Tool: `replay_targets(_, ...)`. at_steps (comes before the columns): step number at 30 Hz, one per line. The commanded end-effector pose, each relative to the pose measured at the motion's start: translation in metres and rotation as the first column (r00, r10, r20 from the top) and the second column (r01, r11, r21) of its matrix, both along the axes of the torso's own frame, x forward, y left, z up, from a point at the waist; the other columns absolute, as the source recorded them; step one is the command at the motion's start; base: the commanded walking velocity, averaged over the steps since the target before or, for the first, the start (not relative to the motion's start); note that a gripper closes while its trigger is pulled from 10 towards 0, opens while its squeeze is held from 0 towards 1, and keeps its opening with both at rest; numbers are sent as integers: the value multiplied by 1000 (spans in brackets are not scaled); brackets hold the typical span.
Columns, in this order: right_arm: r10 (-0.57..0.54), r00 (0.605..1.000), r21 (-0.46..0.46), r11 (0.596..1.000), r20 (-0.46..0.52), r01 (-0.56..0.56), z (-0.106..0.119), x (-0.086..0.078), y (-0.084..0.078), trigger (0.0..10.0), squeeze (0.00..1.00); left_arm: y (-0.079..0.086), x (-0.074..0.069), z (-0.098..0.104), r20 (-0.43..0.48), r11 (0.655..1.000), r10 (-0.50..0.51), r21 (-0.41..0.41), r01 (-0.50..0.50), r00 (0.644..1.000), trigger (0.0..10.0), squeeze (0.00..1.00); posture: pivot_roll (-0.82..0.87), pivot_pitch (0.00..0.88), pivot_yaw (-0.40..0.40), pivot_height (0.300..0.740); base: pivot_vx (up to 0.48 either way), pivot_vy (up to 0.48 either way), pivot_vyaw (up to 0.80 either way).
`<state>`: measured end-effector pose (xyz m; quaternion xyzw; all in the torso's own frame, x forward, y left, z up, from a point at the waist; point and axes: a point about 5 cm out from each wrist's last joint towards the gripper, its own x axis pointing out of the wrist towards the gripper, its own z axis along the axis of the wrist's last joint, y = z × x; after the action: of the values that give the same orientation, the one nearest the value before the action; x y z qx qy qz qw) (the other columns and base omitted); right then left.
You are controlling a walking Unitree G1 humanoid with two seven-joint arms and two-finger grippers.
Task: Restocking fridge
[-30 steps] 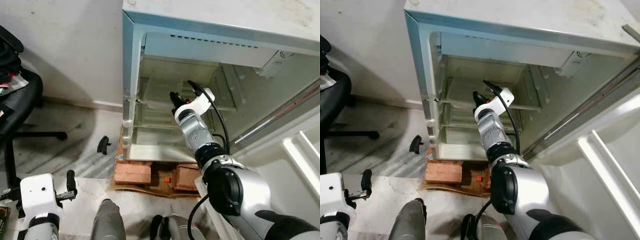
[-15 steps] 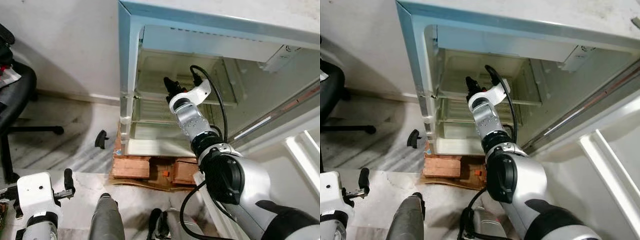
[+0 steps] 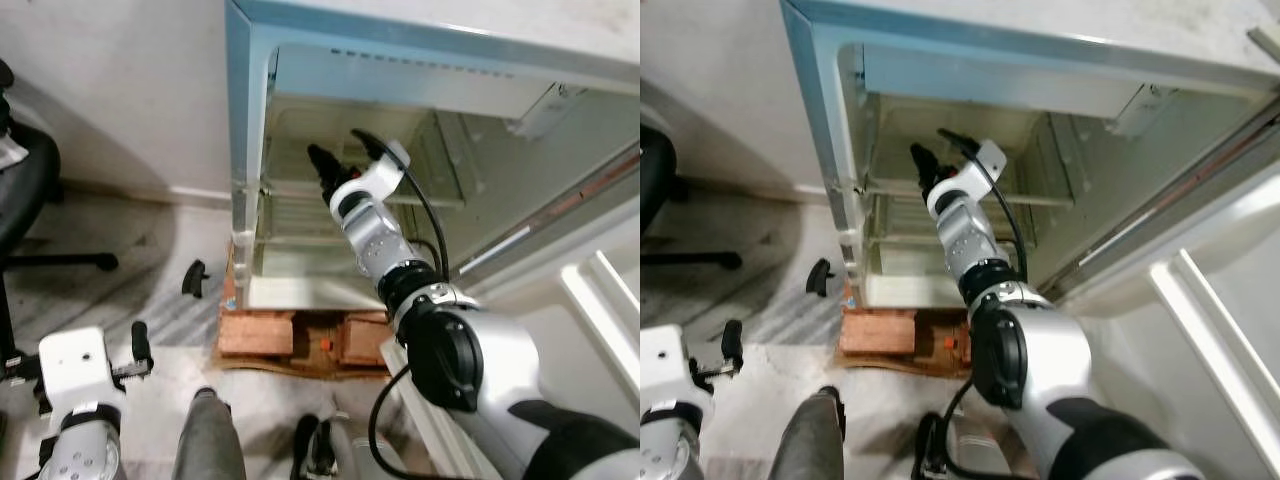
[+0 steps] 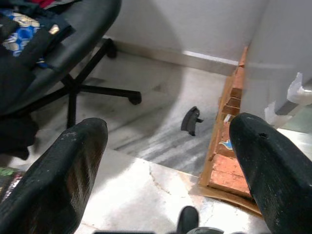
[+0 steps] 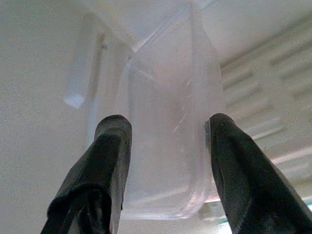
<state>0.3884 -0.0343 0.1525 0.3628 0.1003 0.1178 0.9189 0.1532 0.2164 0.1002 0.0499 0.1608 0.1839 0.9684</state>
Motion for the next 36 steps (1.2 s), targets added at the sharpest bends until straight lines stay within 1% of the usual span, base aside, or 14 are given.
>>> replay_targets(1, 53, 998, -26, 998, -41, -55, -17, -14, 22, 10000, 1000, 0, 0, -4, -13, 1000, 8, -2, -8, 1000, 10000, 0, 389, 201, -203, 740, 0, 0, 0)
replay_targets(5, 54, 998, -110, 992, -21, -56, -21, -13, 15, 10000, 1000, 0, 4, -4, -5, 1000, 7, -1, -7, 1000, 10000, 0, 389, 188, -201, 740, 0, 0, 0)
replay_targets(6, 72, 997, -185, 980, 6, -70, -21, -14, 14, 10000, 1000, 0, 6, -5, -4, 1000, 4, 0, -4, 1000, 10000, 0, 389, 177, -196, 740, 0, 0, 0)
replay_targets(8, 73, 997, -207, 976, 13, -69, -22, -14, 14, 10000, 1000, 0, 7, -5, -2, 1000, 0, 2, 0, 1000, 10000, 0, 388, 174, -196, 740, 0, 0, 0)
replay_targets(9, 82, 996, -259, 963, 24, -73, -22, -14, 13, 10000, 1000, 1, 9, -5, -1, 1000, -3, 4, 3, 1000, 10000, 0, 387, 167, -194, 740, 0, 0, 0)
replay_targets(14, 91, 994, -319, 945, 56, -68, -22, -14, 12, 10000, 1000, 2, 16, -6, 8, 1000, -9, 7, 8, 1000, 10000, 0, 385, 146, -194, 740, 0, 0, 0)
replay_targets(19, 75, 993, -339, 940, 95, -39, -17, -11, 3, 10000, 1000, 1, 25, -4, 36, 1000, -15, 13, 14, 999, 10000, 0, 387, 131, -197, 740, 0, 0, 0)
replay_targets(22, 57, 981, -349, 937, 186, 12, 0, -1, -12, 10000, 1000, 4, 35, 1, 72, 999, -24, 28, 22, 997, 10000, 0, 381, 100, -197, 740, 0, 0, 0)
replay_targets(25, 51, 970, -341, 939, 239, 35, 10, 3, -22, 10000, 1000, 5, 41, 1, 87, 999, -28, 30, 26, 996, 10000, 0, 367, 74, -193, 740, 0, 0, 0)
replay_targets(30, 53, 951, -386, 920, 306, 73, 12, 4, -40, 10000, 1000, 3, 50, 0, 109, 999, -46, 25, 43, 993, 10000, 0, 338, 40, -189, 740, 0, 0, 0)
replay_targets(31, 55, 948, -395, 915, 314, 78, 10, 3, -44, 10000, 612, 2, 51, 0, 112, 999, -49, 23, 47, 993, 10000, 0, 330, 32, -186, 740, 0, 0, 0)
replay_targets(32, 57, 943, -414, 906, 327, 88, 2, -2, -55, 10000, 0, -3, 54, -1, 128, 997, -71, 27, 68, 989, 10000, 0, 318, 16, -182, 740, 0, 0, 0)
replay_targets(34, 59, 942, -418, 904, 329, 89, -2, -4, -59, 10000, 0, -5, 56, -1, 132, 997, -80, 28, 77, 988, 10000, 0, 312, 7, -179, 740, 0, 0, 0)
replay_targets(36, 86, 932, -454, 887, 351, 89, -14, -18, -66, 10000, 0, -12, 58, -1, 135, 992, -120, 53, 114, 984, 10000, 0, 299, 0, -172, 740, 0, 0, 0)
